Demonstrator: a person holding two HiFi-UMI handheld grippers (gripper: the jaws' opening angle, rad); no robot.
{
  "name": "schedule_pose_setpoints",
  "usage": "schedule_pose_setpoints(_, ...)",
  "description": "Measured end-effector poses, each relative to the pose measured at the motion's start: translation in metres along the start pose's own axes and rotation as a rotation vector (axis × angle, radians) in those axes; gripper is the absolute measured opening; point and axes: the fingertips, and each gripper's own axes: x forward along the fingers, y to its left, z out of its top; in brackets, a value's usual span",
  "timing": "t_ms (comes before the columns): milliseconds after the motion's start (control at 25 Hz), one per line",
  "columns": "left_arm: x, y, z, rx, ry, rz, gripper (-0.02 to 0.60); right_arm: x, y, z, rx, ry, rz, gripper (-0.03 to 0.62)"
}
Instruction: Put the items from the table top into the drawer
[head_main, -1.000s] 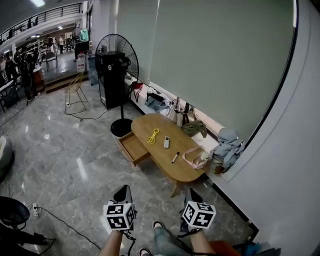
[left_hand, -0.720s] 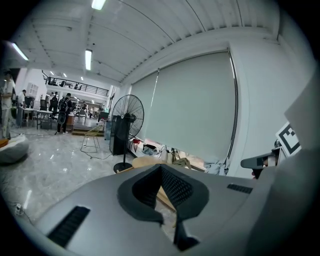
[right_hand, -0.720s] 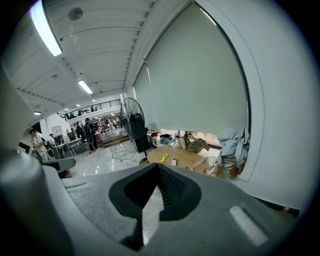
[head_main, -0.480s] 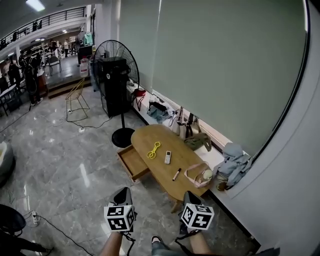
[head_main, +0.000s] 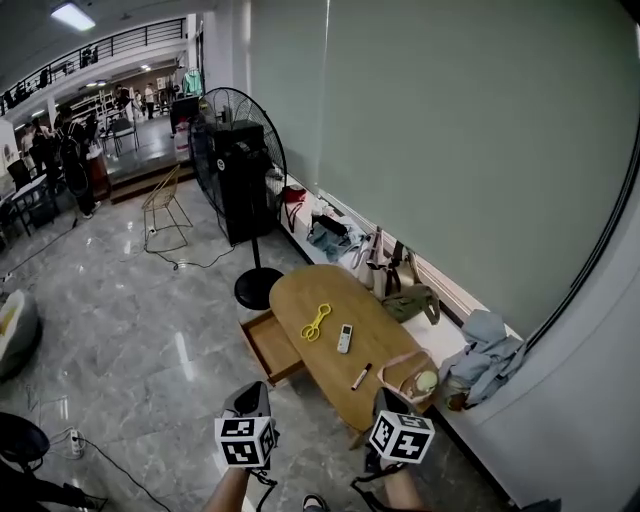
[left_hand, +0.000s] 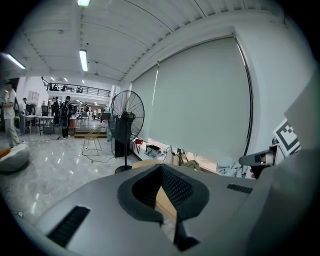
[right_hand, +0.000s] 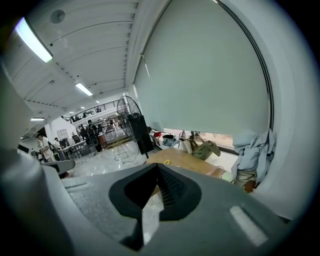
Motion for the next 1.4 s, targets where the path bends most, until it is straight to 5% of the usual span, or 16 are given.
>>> schedule_pose_setpoints(680, 0.114, 0.036, 0.018, -0.002, 0.048, -0.004, -0.008, 0.115, -0.011, 0.029, 0.009, 0.048, -0.015, 0.005)
schedule_pose_setpoints(1400, 0.313, 0.152, 0.133, 0.034, 0.045, -0.097, -0.008, 0.314, 0.053, 0.141, 0.029, -0.007, -0.085, 0.006)
